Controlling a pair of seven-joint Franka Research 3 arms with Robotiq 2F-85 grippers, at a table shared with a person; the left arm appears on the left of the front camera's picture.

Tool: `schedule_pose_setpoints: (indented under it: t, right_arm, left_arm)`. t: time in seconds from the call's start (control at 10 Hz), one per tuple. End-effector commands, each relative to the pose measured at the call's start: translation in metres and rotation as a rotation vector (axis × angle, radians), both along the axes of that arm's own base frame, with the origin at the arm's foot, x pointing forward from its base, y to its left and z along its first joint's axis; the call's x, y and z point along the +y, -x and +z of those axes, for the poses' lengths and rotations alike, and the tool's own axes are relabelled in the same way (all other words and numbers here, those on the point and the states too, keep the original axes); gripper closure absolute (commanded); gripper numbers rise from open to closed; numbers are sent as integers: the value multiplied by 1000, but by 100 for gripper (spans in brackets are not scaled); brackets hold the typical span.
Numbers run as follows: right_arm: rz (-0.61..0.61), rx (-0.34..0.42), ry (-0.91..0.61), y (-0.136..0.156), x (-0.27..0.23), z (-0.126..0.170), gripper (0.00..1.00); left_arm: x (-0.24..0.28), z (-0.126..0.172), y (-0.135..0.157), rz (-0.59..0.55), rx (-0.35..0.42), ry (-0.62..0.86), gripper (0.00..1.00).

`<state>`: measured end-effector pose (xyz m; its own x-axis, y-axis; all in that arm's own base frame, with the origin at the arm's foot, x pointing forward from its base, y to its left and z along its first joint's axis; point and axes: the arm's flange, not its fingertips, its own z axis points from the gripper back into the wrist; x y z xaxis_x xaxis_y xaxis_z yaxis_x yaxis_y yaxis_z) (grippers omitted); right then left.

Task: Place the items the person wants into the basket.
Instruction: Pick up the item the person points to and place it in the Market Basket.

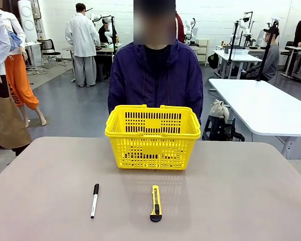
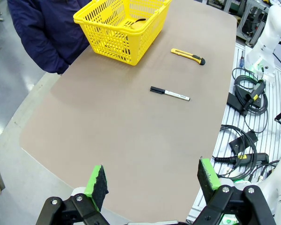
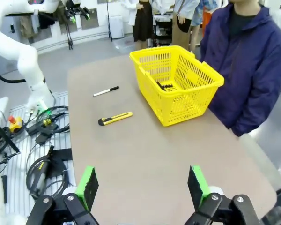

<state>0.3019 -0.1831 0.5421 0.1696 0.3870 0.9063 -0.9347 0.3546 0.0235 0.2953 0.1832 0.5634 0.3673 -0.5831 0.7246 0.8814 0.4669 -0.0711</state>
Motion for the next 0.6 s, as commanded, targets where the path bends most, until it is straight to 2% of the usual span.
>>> schedule_pose_setpoints:
  t: [0.0,0.1,0.2,0.5]
  right_arm:
    - [-15,-34,-21,0,-6,-1,0]
    - [-13,-40,-22,3,-5,-1,0]
    - [-10,-3,-11,2,-7,-6,0]
    - [-10,-3,-11,2,-7,-6,0]
  left_arm:
    - [2,0,0,-17,-25,14,0]
    - [2,0,0,-17,-25,14,0]
    - [2,0,0,-17,-25,14,0]
    - [2,0,0,-17,-25,14,0]
